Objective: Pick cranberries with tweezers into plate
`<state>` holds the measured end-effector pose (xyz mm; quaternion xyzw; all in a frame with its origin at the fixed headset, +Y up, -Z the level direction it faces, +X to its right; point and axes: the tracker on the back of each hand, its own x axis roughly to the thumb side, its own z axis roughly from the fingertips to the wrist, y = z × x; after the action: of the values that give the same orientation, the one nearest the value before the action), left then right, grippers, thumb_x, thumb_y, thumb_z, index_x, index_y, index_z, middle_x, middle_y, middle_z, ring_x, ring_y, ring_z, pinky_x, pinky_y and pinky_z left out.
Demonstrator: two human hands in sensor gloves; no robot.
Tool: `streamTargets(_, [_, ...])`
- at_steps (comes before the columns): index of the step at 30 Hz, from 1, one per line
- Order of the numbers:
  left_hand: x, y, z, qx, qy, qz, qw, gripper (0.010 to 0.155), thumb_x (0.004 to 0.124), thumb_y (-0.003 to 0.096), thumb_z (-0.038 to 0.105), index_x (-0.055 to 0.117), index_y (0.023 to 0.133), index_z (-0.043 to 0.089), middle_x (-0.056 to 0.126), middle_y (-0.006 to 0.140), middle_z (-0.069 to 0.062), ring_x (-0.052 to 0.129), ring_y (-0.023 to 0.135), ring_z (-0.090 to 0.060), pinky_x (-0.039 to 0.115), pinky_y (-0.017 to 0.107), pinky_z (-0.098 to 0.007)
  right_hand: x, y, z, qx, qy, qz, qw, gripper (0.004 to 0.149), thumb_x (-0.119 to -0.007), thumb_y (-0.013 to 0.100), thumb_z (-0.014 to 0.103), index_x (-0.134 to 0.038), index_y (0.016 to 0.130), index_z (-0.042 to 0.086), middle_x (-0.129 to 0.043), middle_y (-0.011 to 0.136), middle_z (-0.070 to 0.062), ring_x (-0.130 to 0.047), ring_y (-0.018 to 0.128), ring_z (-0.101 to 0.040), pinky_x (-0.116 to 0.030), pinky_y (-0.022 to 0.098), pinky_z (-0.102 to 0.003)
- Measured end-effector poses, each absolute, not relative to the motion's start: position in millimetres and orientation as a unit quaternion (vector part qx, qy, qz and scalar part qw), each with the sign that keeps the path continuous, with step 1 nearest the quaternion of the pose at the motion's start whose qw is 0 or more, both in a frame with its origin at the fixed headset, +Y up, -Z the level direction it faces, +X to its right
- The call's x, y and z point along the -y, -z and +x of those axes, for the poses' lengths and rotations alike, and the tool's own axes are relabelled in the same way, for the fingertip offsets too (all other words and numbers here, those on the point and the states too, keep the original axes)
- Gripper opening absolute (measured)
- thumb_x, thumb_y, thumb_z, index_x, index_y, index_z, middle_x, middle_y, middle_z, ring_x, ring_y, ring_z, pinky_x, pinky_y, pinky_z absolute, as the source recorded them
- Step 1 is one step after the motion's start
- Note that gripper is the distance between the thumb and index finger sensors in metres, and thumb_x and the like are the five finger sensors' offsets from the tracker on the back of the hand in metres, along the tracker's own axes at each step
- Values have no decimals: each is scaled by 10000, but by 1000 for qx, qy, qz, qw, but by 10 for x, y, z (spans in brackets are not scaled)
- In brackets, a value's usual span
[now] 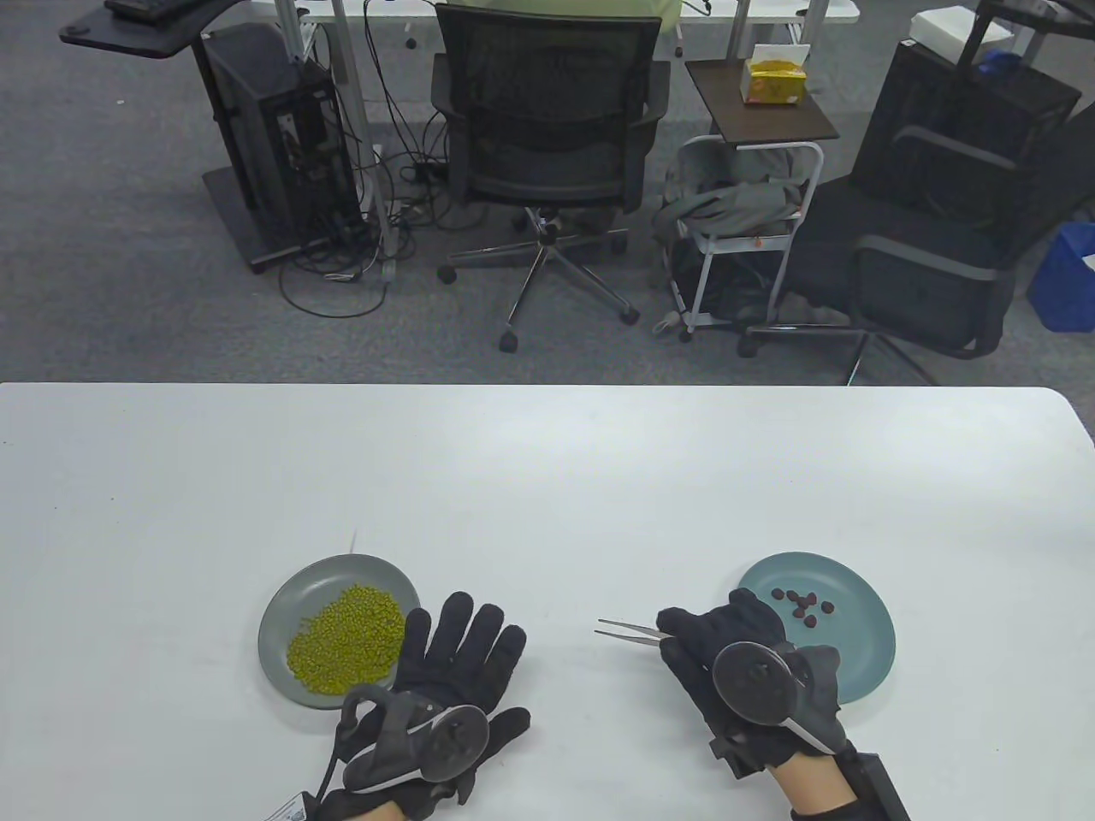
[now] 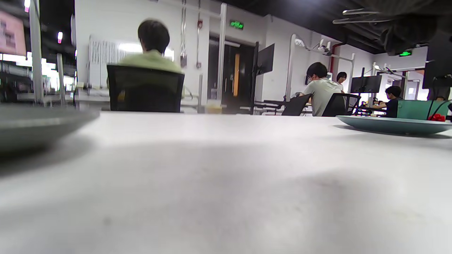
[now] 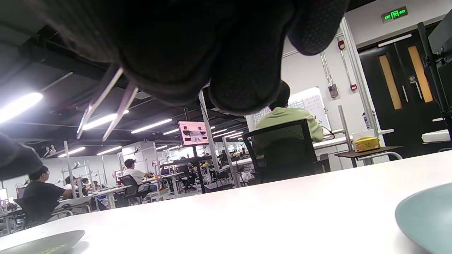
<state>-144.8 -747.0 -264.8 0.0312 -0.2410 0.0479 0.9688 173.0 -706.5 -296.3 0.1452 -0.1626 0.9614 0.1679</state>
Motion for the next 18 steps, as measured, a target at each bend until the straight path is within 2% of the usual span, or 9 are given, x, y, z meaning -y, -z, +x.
streamTargets(5, [7481,2679,-1465,238,-41,34,970,820,613,430,731,222,1076,410,298,1153,98,169,1133,-304,204,779,-643,7032,2957,1715,164,-961,150,165,481,-695,365,523,-795,792,326,-916,542,196,-919,640,-107,-548,728,-468])
streamTargets(8, [7485,2703,-1497,236,-49,33,970,816,616,430,728,237,1078,406,313,1152,100,179,1134,-306,208,779,-643,7021,3016,1650,164,-968,141,124,482,-685,371,513,-784,804,324,-912,555,194,-916,647,-110,-545,729,-472])
streamTargets(15, [7480,2740,-1544,231,-60,28,971,817,618,431,726,241,1079,399,329,1152,85,192,1134,-312,213,778,-644,7064,3594,1313,130,-985,106,32,481,-686,372,507,-778,810,328,-911,568,194,-912,654,-116,-535,734,-474])
streamTargets(18, [7481,2736,-1543,232,-61,29,970,816,619,430,725,243,1078,400,333,1152,86,197,1134,-312,217,778,-644,7226,3950,1165,94,-993,66,11,482,-685,371,506,-772,812,331,-911,577,197,-907,666,-117,-525,739,-476])
